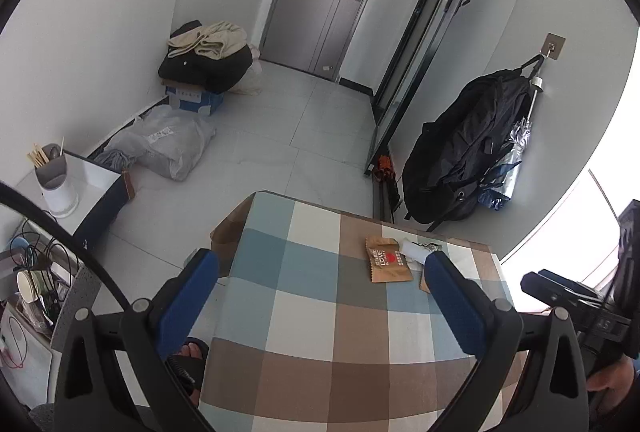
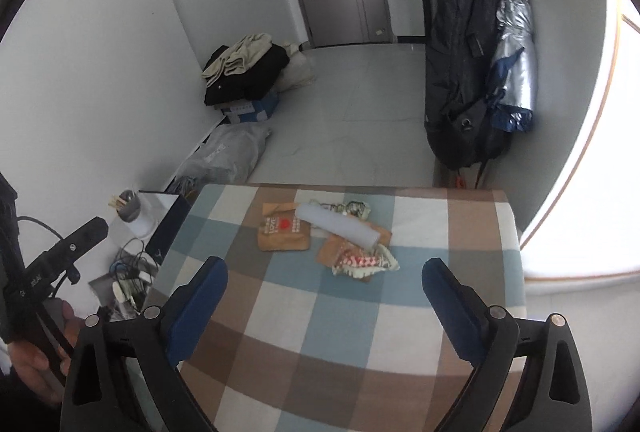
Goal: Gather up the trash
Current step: 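Lower the right gripper onto the white paper tube and close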
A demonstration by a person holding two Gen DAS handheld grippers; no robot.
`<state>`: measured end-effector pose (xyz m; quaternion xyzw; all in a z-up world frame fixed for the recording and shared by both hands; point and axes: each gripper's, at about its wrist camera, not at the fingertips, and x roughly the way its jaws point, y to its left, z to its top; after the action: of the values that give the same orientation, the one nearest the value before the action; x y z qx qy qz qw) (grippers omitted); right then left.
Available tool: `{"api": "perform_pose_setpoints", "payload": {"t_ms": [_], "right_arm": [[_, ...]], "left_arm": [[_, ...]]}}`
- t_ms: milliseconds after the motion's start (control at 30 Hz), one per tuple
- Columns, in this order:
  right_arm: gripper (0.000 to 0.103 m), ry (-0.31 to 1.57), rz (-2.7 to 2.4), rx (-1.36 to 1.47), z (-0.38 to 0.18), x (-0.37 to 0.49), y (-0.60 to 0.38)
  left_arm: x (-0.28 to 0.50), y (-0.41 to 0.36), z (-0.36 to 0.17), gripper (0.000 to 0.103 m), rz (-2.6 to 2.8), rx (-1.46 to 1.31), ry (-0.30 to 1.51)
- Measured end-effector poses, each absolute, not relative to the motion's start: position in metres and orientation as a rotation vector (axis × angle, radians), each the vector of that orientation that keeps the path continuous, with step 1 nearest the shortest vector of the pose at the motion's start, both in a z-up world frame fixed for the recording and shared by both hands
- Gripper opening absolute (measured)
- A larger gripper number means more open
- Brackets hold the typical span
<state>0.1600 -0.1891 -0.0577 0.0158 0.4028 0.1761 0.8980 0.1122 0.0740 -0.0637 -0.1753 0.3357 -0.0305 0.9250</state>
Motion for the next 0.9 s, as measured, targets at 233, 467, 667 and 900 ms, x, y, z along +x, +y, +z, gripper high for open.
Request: {"api": "perform_pose_setpoints", "payload": {"t_ms": [233, 467, 667, 900], "right_arm": [[0.087, 0.900, 0.448, -0.179, -0.078, 0.214, -0.153], [0.071, 0.982, 0.487, -0.309, -0.110, 0.253, -0.133], [0.060, 1.041, 0.516, -0.349, -0.135, 0.267, -0.128], [0.039, 1.070, 0.480, -0.383, -0.152, 0.271, -0.129]], "left_arm": [[0.122, 0.082, -0.068, 0.101, -0.066, -0.413, 0.726], [0.129, 0.085, -0.069, 0.101, -0.063, -0.439, 0.747], [0.133, 0.085, -0.072, 0.101, -0.055, -0.448, 0.768], [0.134, 0.084, -0.073, 0.101, -0.053, -0.449, 0.776]]}}
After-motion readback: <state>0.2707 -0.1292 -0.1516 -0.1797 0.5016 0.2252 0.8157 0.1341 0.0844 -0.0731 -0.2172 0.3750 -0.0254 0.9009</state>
